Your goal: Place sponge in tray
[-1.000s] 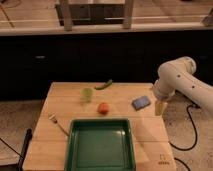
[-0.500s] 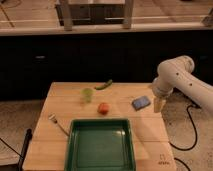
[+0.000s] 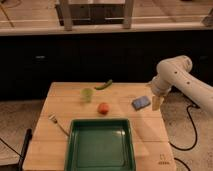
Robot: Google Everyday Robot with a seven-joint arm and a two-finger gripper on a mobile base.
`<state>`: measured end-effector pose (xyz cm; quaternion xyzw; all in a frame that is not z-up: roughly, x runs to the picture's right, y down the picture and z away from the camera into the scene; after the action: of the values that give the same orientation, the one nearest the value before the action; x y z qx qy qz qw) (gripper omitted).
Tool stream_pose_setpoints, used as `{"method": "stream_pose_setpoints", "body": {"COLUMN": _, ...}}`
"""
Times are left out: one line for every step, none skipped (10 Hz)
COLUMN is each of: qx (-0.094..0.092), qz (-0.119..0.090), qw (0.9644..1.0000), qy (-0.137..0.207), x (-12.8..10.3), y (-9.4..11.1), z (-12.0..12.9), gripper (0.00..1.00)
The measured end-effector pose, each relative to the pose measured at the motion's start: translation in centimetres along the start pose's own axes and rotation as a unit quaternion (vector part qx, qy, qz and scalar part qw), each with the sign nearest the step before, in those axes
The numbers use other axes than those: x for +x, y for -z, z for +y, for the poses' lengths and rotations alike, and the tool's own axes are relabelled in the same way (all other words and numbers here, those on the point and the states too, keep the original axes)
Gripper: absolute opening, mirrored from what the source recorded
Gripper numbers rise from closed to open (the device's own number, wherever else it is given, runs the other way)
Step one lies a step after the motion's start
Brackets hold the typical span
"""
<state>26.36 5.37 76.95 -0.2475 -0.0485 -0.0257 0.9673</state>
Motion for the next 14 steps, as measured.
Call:
{"method": "stream_pose_setpoints", "body": {"qx": 0.001, "qz": -0.003, "qw": 1.0, "qy": 0.002, "x": -0.1, "y": -0.3, "z": -0.2, "gripper": 0.8}}
{"method": "stream_pose_setpoints", "body": {"qx": 0.001, "qz": -0.005, "qw": 1.0, "qy": 0.004, "x": -0.2, "y": -0.6, "z": -0.4, "gripper": 0.8}}
{"method": "stream_pose_setpoints", "body": {"qx": 0.001, "qz": -0.006, "qw": 1.0, "qy": 0.004, "x": -0.1, "y": -0.7, "z": -0.5, "gripper": 0.8}}
{"method": "stream_pose_setpoints", "body": {"qx": 0.002, "qz": -0.01, "qw": 0.9999, "qy": 0.006, "x": 0.1, "y": -1.2, "z": -0.8, "gripper": 0.8}}
{"method": "stream_pose_setpoints", "body": {"qx": 0.002, "qz": -0.013, "qw": 0.9999, "qy": 0.005, "x": 0.2, "y": -1.6, "z": -0.9, "gripper": 0.8}}
{"method": "stream_pose_setpoints", "body": {"qx": 0.001, "qz": -0.015, "qw": 0.9999, "qy": 0.004, "x": 0.3, "y": -1.9, "z": -1.0, "gripper": 0.8}}
{"method": "stream_pose_setpoints", "body": {"qx": 0.0, "qz": -0.019, "qw": 0.9998, "qy": 0.004, "x": 0.3, "y": -2.4, "z": -1.2, "gripper": 0.8}}
{"method": "stream_pose_setpoints", "body": {"qx": 0.0, "qz": -0.022, "qw": 0.9998, "qy": 0.004, "x": 0.3, "y": -2.6, "z": -1.4, "gripper": 0.8}}
{"method": "stream_pose_setpoints", "body": {"qx": 0.0, "qz": -0.023, "qw": 0.9997, "qy": 0.003, "x": 0.4, "y": -2.8, "z": -1.5, "gripper": 0.8}}
{"method": "stream_pose_setpoints", "body": {"qx": 0.0, "qz": -0.026, "qw": 0.9997, "qy": 0.002, "x": 0.5, "y": -3.1, "z": -1.6, "gripper": 0.8}}
{"method": "stream_pose_setpoints", "body": {"qx": -0.002, "qz": -0.029, "qw": 0.9996, "qy": 0.001, "x": 0.5, "y": -3.4, "z": -1.7, "gripper": 0.8}}
{"method": "stream_pose_setpoints", "body": {"qx": -0.002, "qz": -0.031, "qw": 0.9995, "qy": 0.0, "x": 0.6, "y": -3.6, "z": -1.8, "gripper": 0.8}}
{"method": "stream_pose_setpoints", "body": {"qx": -0.004, "qz": -0.034, "qw": 0.9994, "qy": -0.002, "x": 0.7, "y": -4.0, "z": -1.9, "gripper": 0.8}}
{"method": "stream_pose_setpoints", "body": {"qx": -0.006, "qz": -0.038, "qw": 0.9993, "qy": -0.005, "x": 0.8, "y": -4.5, "z": -2.0, "gripper": 0.8}}
